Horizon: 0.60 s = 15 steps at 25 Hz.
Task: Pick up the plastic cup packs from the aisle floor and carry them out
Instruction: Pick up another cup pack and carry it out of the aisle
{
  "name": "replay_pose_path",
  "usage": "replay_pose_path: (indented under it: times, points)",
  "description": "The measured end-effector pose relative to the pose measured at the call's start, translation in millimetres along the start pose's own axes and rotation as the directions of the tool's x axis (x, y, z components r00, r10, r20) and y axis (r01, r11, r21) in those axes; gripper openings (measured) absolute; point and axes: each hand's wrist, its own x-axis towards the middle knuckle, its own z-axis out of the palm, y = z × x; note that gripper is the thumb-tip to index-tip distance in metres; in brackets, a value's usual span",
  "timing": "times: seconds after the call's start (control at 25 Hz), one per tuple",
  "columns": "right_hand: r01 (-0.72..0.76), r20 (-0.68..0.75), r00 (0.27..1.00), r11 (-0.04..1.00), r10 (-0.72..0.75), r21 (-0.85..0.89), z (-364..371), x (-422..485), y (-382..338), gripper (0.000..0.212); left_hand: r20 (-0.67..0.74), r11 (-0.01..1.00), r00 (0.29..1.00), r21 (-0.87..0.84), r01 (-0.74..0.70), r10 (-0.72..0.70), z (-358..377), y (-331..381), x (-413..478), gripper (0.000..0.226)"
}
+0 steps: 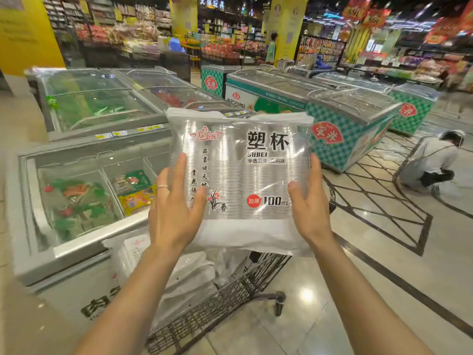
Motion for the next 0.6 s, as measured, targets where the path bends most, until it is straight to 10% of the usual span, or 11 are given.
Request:
replay_pose_path:
  times: [0.24, 0.6]
  points:
    - [-0.18, 0.251, 0.957, 0.976, 0.144, 0.126, 28, 75, 70, 0.078, 0.078, 0.99, 0.991, -0.074, 0.116, -0.111, 65, -38, 26, 0.076]
    - [0.041, 0.533, 0.846, 0.999, -0.031, -0.008, 51, 149, 134, 0.092, 0.332, 0.903, 0.847, 0.034, 0.429, -0.415, 147, -110, 14, 0.127]
